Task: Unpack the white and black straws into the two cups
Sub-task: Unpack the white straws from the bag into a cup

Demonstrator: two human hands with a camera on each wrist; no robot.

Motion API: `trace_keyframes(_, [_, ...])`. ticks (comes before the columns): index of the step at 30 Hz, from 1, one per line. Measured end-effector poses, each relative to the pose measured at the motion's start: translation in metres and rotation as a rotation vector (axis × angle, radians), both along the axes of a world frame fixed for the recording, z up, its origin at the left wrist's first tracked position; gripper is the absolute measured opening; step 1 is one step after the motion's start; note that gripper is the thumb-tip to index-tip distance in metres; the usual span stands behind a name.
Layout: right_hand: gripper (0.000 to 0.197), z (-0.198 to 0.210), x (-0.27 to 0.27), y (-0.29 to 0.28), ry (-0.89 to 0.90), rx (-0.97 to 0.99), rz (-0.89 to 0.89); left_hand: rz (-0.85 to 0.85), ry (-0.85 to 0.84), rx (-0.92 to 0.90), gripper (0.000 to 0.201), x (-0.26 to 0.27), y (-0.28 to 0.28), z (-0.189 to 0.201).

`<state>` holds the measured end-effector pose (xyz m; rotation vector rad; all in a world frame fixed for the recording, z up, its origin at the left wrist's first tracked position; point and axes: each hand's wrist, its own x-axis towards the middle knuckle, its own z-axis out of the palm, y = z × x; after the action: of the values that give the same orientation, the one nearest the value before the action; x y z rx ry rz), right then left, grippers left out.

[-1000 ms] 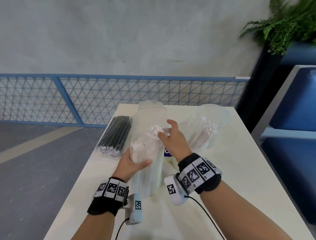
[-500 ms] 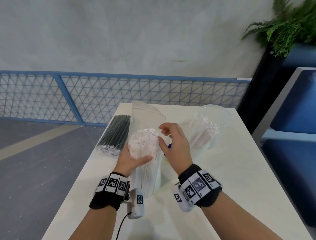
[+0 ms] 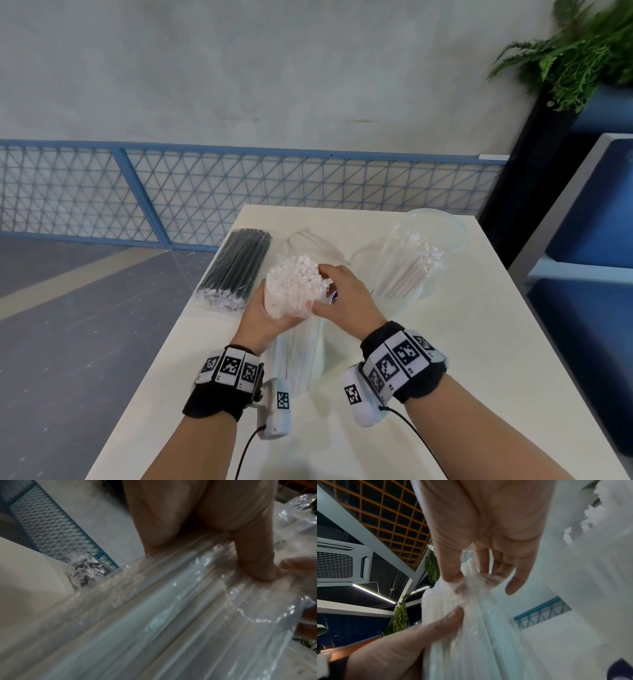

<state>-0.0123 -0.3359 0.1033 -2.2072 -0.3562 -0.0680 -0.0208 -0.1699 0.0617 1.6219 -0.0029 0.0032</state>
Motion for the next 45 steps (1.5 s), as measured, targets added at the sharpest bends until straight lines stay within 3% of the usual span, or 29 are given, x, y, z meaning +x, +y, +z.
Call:
trace_keyframes(5, [0.057, -0.014, -0.007, 0.009, -0.1, 0.166, -0.13, -0.022, 0.015, -0.019, 0.069, 0.0, 0.001, -0.004])
trace_keyframes(14, [0.06, -0.024, -0.002, 0.011, -0.053, 0.063, -0.132, -0.045, -0.007, 0.024, 0.071, 0.002, 0.0, -0.005])
trace_keyframes(18, [0.06, -0.032, -0.008, 0.015, -0.08, 0.158, -0.205, -0.039, -0.039, 0.082, 0.069, 0.004, -0.004, -0.008])
trace_keyframes(23, [0.035, -0.033, -0.007, 0.018, -0.118, 0.306, -0.266, -0.035, -0.05, 0.105, 0.067, 0.004, -0.006, -0.008])
trace_keyframes(28, [0.008, -0.009, -0.008, 0.017, -0.109, 0.479, -0.298, -0.046, -0.051, 0.079, 0.067, 0.004, -0.005, -0.008])
trace_keyframes(34, [0.03, 0.025, -0.002, 0.004, -0.155, 0.597, -0.351, -0.049, -0.057, 0.149, 0.072, 0.005, -0.008, -0.01])
trace_keyframes(39, [0.025, 0.04, 0.001, -0.006, -0.145, 0.669, -0.375, -0.053, -0.031, 0.209, 0.086, 0.007, -0.009, -0.014])
trace_keyframes(41, [0.007, 0.043, -0.001, -0.011, -0.117, 0.753, -0.364, -0.043, -0.025, 0.23, 0.086, 0.009, -0.009, -0.015])
trace_keyframes(45, [0.052, 0.04, -0.002, -0.01, -0.061, 0.786, -0.338, -0.029, -0.02, 0.246, 0.08, 0.01, -0.009, -0.016])
